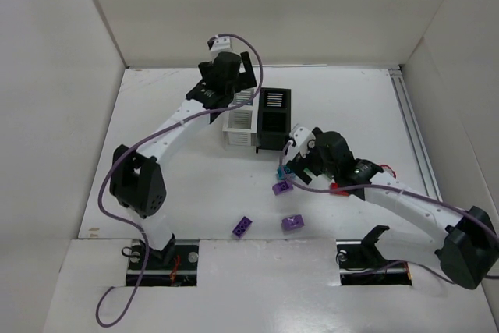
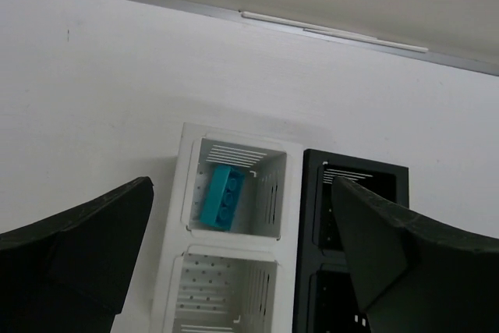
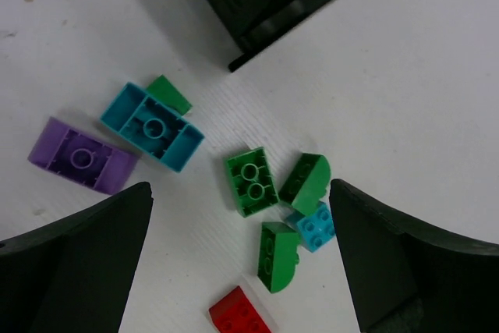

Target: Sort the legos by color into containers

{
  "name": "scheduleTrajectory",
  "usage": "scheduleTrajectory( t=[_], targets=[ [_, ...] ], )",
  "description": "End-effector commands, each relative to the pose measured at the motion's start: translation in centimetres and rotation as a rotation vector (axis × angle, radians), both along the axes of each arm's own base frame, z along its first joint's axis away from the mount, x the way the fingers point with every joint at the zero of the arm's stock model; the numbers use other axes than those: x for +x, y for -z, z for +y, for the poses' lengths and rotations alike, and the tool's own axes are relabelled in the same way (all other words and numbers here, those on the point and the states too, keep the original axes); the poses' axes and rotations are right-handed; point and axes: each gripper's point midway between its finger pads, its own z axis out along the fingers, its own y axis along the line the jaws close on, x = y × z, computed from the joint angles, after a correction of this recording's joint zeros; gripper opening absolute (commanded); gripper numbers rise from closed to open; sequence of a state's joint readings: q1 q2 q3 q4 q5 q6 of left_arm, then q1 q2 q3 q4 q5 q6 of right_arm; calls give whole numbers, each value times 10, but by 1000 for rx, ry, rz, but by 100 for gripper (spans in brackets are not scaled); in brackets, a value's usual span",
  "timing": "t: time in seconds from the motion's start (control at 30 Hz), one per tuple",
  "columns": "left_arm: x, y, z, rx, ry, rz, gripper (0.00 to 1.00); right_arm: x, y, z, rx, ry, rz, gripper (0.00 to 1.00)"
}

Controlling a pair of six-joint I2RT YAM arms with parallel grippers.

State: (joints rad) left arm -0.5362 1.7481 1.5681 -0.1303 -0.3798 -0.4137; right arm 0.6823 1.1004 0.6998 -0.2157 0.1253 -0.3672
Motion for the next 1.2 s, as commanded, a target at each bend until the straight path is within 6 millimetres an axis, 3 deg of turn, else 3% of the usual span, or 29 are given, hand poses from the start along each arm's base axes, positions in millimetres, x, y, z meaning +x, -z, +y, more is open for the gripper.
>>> scheduleTrajectory(
  t=[0.0, 0.03, 0.07, 0.1, 0.13, 0.23, 0.3, 0.33, 0.37, 0.47, 0.53, 0.67, 0.77, 0.87, 0.9, 1.0, 1.03, 1.1, 1.17],
  targets=[
    [-29, -21, 0, -20, 68, -35, 98, -2, -7, 39, 48, -202, 7, 100],
    [-41, -39, 4, -48, 82, -72, 100, -7, 0, 46, 47, -258, 32, 100],
    [-52, -40, 2, -55, 107, -71, 100, -8, 11, 52, 33, -296, 62, 100],
    [-64, -22, 5, -57, 119, -38, 100, -8, 14, 57, 36, -312, 80, 100],
    [-81, -40, 6, -92, 153, -82, 100, -7, 17, 60, 37, -323, 95, 100],
    [-122, -36, 13, -132, 188, -100, 100, 1, 29, 62, 4, -312, 111, 100],
    [-142, -33, 15, -152, 206, -104, 100, 7, 31, 64, -2, -327, 105, 96],
    [-149, -19, 21, -161, 185, -82, 100, 11, 29, 63, 0, -318, 102, 94],
    [-159, -27, 28, -186, 182, -100, 100, 9, 29, 66, 10, -334, 109, 92],
    [-174, -20, 41, -210, 163, -102, 100, 19, 41, 60, 22, -327, 147, 83],
    [-179, -20, 43, -208, 160, -106, 100, 28, 48, 56, 41, -317, 160, 81],
    [-180, -12, 54, -169, 116, -77, 100, 23, 65, 62, 75, -370, 227, 72],
    [-180, -10, 62, -161, 68, -63, 100, 20, 65, 70, 106, -409, 234, 71],
    [-178, -4, 65, -147, 38, -43, 100, 16, 69, 71, 115, -423, 248, 48],
    [-178, -4, 65, -157, 34, -41, 100, 17, 66, 71, 119, -424, 238, 35],
    [-178, 0, 65, -151, 33, -34, 100, 14, 51, 72, 144, -432, 209, 21],
    [-178, 0, 65, -151, 33, -34, 100, 10, 48, 72, 160, -434, 211, 12],
    [-179, -6, 65, -171, 31, -49, 100, 5, 35, 72, 185, -440, 189, 8],
    [-181, 1, 66, -168, 31, -44, 100, -8, 9, 79, 223, -484, 139, 8]
  ],
)
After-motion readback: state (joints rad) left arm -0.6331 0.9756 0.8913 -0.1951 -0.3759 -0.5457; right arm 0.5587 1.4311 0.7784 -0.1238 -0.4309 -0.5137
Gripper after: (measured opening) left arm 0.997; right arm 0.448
